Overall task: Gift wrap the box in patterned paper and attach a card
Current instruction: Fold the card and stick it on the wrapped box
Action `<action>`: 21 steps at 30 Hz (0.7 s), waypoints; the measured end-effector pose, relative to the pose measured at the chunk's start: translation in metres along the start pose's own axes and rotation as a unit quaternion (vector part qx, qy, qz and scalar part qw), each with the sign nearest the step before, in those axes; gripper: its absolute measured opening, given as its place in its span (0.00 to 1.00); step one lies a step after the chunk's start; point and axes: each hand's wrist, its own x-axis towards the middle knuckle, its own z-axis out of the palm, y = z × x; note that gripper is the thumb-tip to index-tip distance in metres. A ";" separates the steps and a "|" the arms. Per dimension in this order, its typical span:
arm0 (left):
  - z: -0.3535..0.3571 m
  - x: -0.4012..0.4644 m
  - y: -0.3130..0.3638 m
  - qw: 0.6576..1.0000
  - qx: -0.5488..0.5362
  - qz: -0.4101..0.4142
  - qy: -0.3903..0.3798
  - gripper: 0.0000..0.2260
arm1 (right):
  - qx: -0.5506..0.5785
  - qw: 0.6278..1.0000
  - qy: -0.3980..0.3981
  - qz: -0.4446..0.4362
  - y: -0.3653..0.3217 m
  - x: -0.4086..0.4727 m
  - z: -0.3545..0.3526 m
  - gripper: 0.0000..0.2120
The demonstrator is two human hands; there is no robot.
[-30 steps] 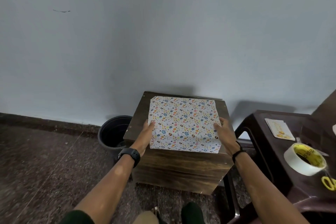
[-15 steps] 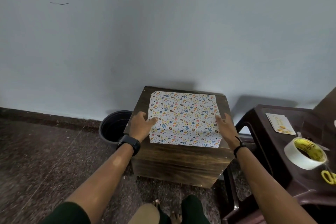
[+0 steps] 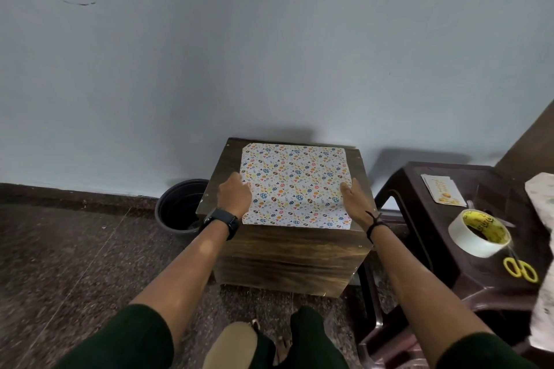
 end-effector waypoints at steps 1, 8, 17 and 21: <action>-0.001 -0.002 -0.001 1.000 -0.011 0.004 -0.010 0.14 | -0.002 1.000 -0.006 -0.002 -0.002 -0.002 -0.003 0.29; 0.014 -0.028 0.007 0.984 0.158 0.086 0.003 0.22 | -0.019 0.999 -0.003 -0.050 -0.006 -0.020 -0.015 0.24; 0.084 -0.057 0.081 0.920 0.164 0.321 -0.156 0.24 | -0.070 0.997 0.035 -0.005 0.021 -0.012 -0.083 0.21; 0.118 -0.050 0.114 0.892 0.178 0.376 -0.177 0.24 | -0.145 0.986 0.080 0.031 0.050 0.009 -0.122 0.19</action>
